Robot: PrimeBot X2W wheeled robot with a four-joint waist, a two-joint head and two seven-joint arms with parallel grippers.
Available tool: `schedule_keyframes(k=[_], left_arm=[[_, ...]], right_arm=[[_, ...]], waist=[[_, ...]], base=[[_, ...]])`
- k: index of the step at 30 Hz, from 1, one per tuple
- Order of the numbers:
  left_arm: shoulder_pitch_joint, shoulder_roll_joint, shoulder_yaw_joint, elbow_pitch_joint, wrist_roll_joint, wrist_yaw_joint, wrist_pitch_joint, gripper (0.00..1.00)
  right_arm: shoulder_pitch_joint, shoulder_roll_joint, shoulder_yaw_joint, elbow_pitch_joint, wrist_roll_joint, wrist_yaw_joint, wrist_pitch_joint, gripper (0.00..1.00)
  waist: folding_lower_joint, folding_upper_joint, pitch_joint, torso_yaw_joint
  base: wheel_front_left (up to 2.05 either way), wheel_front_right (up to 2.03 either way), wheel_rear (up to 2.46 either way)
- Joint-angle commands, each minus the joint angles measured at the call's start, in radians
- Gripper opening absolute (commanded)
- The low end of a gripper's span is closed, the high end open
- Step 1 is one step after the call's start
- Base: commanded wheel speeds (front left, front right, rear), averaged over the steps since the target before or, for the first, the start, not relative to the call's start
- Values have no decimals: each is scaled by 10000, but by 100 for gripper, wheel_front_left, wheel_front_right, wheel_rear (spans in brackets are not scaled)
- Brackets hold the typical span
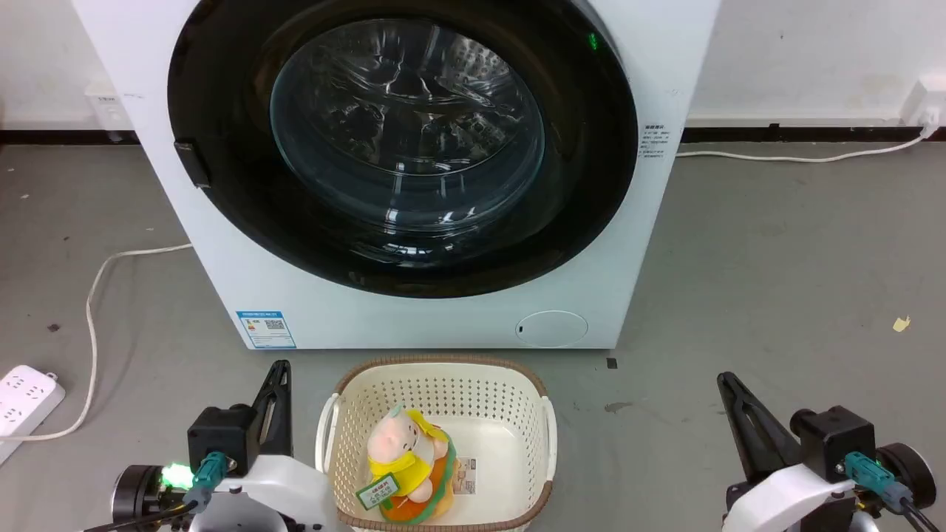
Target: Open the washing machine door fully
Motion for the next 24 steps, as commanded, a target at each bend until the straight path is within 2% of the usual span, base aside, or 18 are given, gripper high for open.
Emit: schedule_keyframes(k=[1, 24], left_arm=[[147, 4, -1, -37, 28, -55, 3, 0], [147, 4, -1, -37, 28, -55, 3, 0]], right_arm=[[-121, 51, -3, -39, -74, -7, 14, 0], [-121, 51, -3, -39, -74, -7, 14, 0]], waist=[[0, 0, 0, 0], [0, 0, 0, 0]], base=[[0, 0, 0], [0, 0, 0]])
